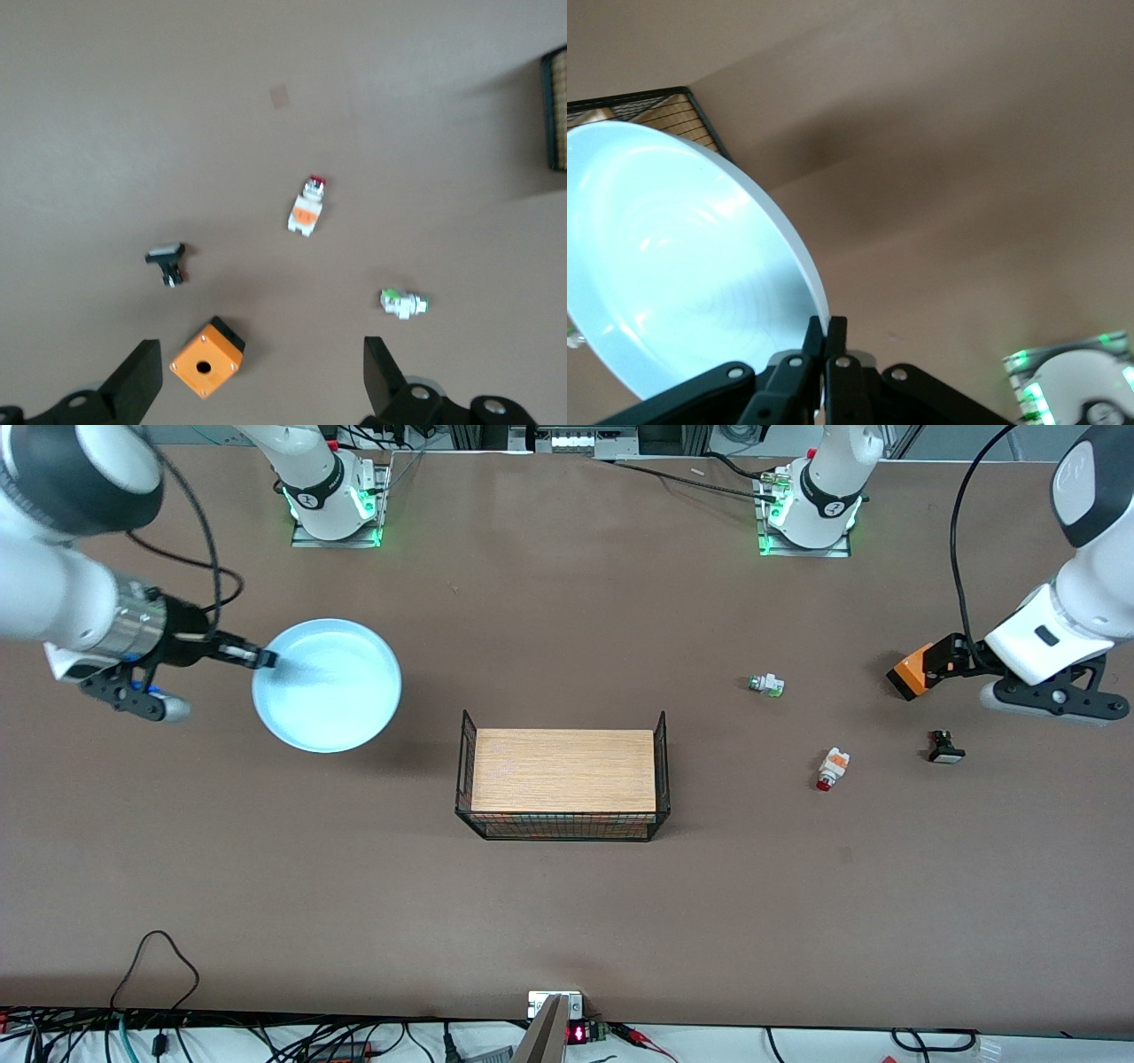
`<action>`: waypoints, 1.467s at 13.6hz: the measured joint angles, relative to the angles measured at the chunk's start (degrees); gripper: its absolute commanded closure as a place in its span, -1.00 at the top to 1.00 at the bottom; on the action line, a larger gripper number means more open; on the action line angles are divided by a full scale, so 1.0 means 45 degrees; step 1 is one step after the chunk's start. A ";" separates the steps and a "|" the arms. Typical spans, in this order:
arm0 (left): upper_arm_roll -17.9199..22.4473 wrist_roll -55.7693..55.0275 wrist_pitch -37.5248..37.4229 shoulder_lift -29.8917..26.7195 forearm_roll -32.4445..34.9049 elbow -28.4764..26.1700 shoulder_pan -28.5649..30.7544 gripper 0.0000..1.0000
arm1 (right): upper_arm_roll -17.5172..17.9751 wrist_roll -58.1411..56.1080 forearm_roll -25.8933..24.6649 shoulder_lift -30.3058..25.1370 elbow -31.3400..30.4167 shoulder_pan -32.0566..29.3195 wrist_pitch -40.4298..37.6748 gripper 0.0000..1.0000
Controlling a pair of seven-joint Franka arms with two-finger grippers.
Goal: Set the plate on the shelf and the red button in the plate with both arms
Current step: 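Carry the plate onto the basket while the left gripper reaches the red button, then lower the plate into the basket while the left gripper grasps the button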
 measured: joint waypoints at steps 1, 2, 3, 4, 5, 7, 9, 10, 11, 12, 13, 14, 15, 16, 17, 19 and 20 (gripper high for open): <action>0.0013 0.0051 -0.0115 0.0352 0.0000 -0.0053 0.0010 1.00 | 0.0024 0.1336 0.0130 0.0014 0.0110 0.0570 0.0075 -1.00; 0.0026 0.0258 -0.0086 0.0803 0.0000 -0.0102 0.0021 1.00 | 0.0037 0.2682 0.0308 0.0041 0.0166 0.1132 0.0386 -1.00; 0.0039 0.0663 0.0176 0.1319 0.0001 -0.0137 0.0035 1.00 | 0.0046 0.3987 0.0455 0.0090 0.0198 0.1677 0.0901 -1.00; 0.0051 0.1214 0.0812 0.1912 0.0001 -0.0175 0.0085 1.00 | 0.0054 0.5097 0.0504 0.0167 0.0241 0.2192 0.1402 -1.00; 0.0071 0.1889 0.1510 0.2493 0.0002 -0.0200 0.0174 1.00 | 0.0060 0.5964 0.0507 0.0277 0.0306 0.2620 0.1780 -1.00; 0.0096 0.3564 0.2910 0.3639 0.0002 -0.0235 0.0365 1.00 | 0.0063 0.7252 0.0508 0.0610 0.0490 0.3211 0.2385 -1.00; 0.0094 0.4643 0.4260 0.4485 0.0003 -0.0423 0.0419 1.00 | 0.0060 0.7938 0.0515 0.1043 0.0566 0.3510 0.3223 -1.00; 0.0080 0.4891 0.5005 0.4731 0.0003 -0.0743 0.0393 1.00 | 0.0057 0.8161 0.0548 0.1317 0.0576 0.3634 0.3694 -1.00; 0.0060 0.5014 0.5744 0.4852 0.0003 -0.1187 0.0357 1.00 | 0.0058 0.8413 0.0631 0.1592 0.0582 0.3776 0.4150 -1.00; 0.0037 0.5060 0.6470 0.4901 0.0003 -0.1762 0.0325 1.00 | 0.0058 0.8709 0.0699 0.1872 0.0601 0.3965 0.4614 -1.00; 0.0028 0.5073 0.7064 0.4902 0.0003 -0.2324 0.0305 1.00 | 0.0059 0.8970 0.0721 0.2101 0.0625 0.4174 0.4929 -1.00; 0.0022 0.5085 0.7617 0.4898 0.0003 -0.2833 0.0299 1.00 | 0.0059 0.9145 0.0724 0.2293 0.0649 0.4402 0.5087 -1.00; 0.0010 0.5106 0.8249 0.4899 0.0003 -0.3323 0.0297 1.00 | 0.0060 0.9297 0.0725 0.2449 0.0661 0.4637 0.5202 -1.00; -0.0011 0.5117 0.8850 0.4902 0.0003 -0.3739 0.0295 1.00 | 0.0059 0.9439 0.0725 0.2567 0.0669 0.4842 0.5334 -1.00; -0.0031 0.5120 0.9293 0.4917 0.0003 -0.4048 0.0296 1.00 | 0.0059 0.9530 0.0725 0.2652 0.0674 0.4971 0.5465 -1.00; -0.0137 0.5122 0.9684 0.4993 0.0003 -0.4361 0.0300 1.00 | 0.0055 0.9580 0.0726 0.2791 0.0676 0.5049 0.5800 -1.00; -0.0248 0.5122 0.9742 0.5039 0.0003 -0.4390 0.0300 1.00 | 0.0030 0.9581 0.0726 0.2893 0.0676 0.5048 0.6078 -1.00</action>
